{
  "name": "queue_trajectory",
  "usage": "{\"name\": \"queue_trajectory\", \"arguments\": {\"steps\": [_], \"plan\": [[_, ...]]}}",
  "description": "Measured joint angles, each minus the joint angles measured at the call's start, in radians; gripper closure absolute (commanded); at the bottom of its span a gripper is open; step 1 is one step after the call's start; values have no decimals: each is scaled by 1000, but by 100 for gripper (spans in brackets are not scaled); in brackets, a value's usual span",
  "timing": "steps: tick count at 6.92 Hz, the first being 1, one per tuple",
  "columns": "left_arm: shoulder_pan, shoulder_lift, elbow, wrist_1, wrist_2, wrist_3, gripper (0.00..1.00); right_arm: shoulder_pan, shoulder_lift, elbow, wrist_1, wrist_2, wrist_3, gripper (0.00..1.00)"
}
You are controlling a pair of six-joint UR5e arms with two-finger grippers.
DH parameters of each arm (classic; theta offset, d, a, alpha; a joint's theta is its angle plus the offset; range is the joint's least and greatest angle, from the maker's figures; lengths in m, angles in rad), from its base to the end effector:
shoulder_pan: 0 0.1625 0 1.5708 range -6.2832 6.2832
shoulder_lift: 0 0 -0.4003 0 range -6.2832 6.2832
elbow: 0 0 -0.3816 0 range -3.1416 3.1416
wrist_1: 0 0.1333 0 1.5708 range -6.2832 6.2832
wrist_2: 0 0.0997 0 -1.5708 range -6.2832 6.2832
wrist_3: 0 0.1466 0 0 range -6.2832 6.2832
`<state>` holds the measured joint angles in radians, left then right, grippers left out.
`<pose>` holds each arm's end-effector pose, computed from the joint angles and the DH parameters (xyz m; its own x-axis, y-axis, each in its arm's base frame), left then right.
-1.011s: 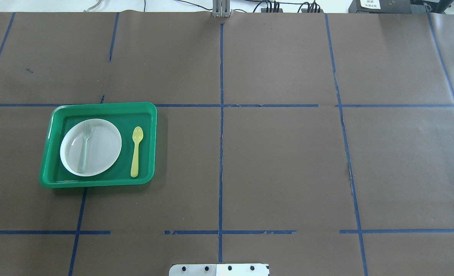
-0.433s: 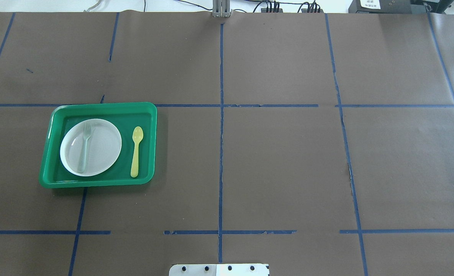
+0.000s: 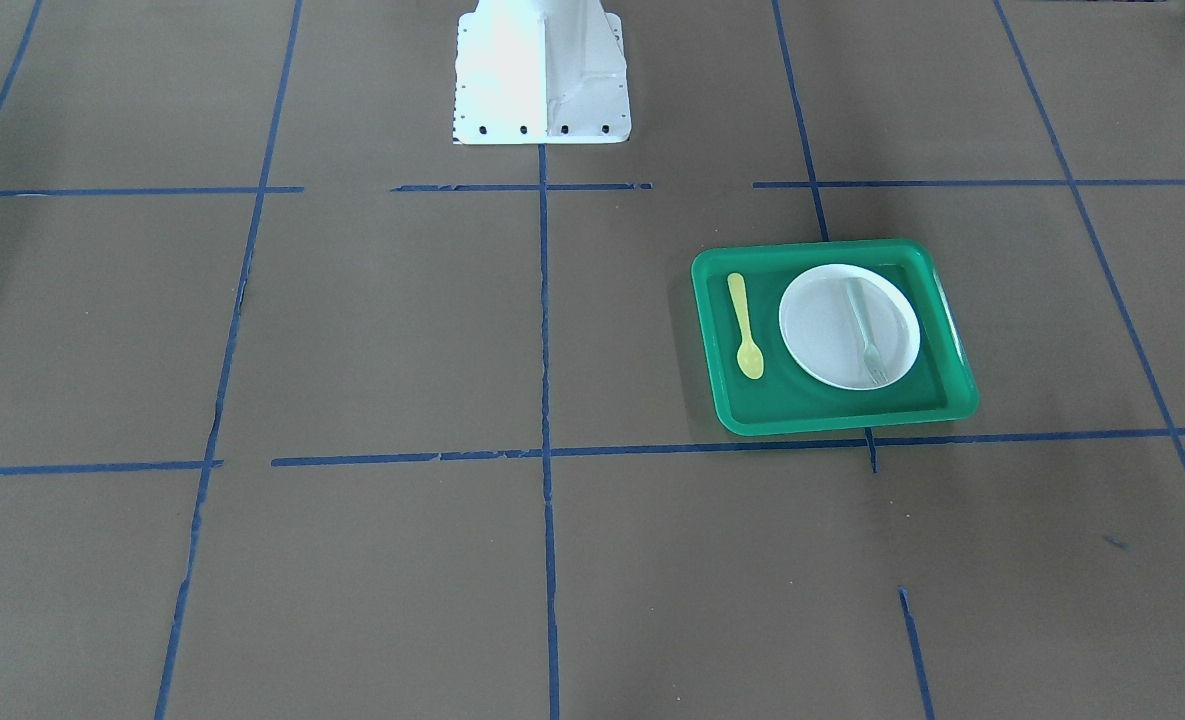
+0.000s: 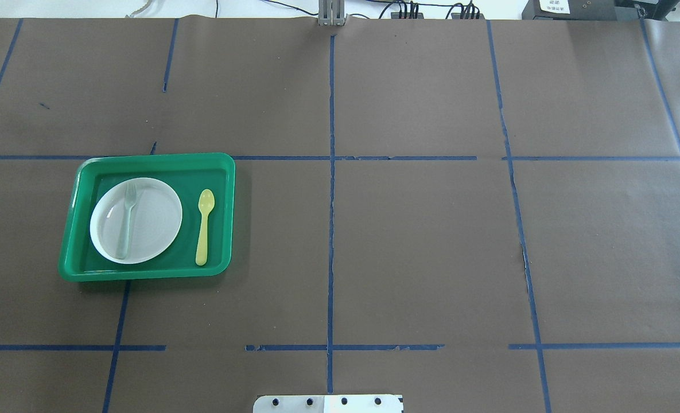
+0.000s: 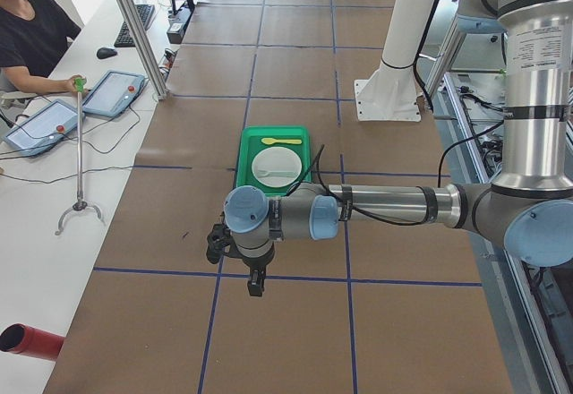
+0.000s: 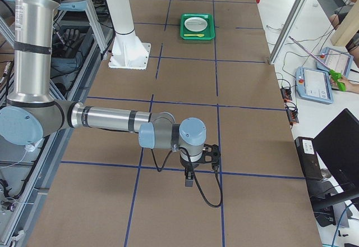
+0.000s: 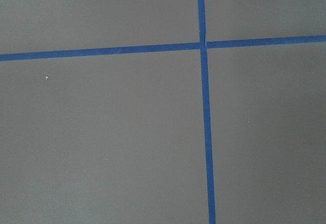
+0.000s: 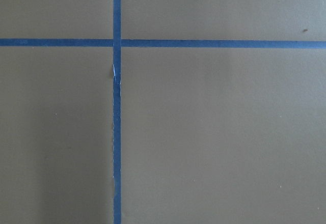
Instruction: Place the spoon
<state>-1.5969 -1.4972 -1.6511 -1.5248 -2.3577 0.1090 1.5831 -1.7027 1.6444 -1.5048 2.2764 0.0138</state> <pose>-0.0412 -0.4468 0.6665 0.7037 0.0627 -0.7077 -0.0508 0.9980 0.0379 0.0435 -0.4284 0.6924 0.7610 0.0182 0.6485 -0.0228 0.9997 -0.0013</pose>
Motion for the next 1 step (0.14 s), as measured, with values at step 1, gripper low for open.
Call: {"name": "queue_trajectory", "arguments": {"steps": [1], "plan": [[0, 0, 0, 0, 0, 0, 0, 0, 0, 0, 0, 0, 0, 0]]}}
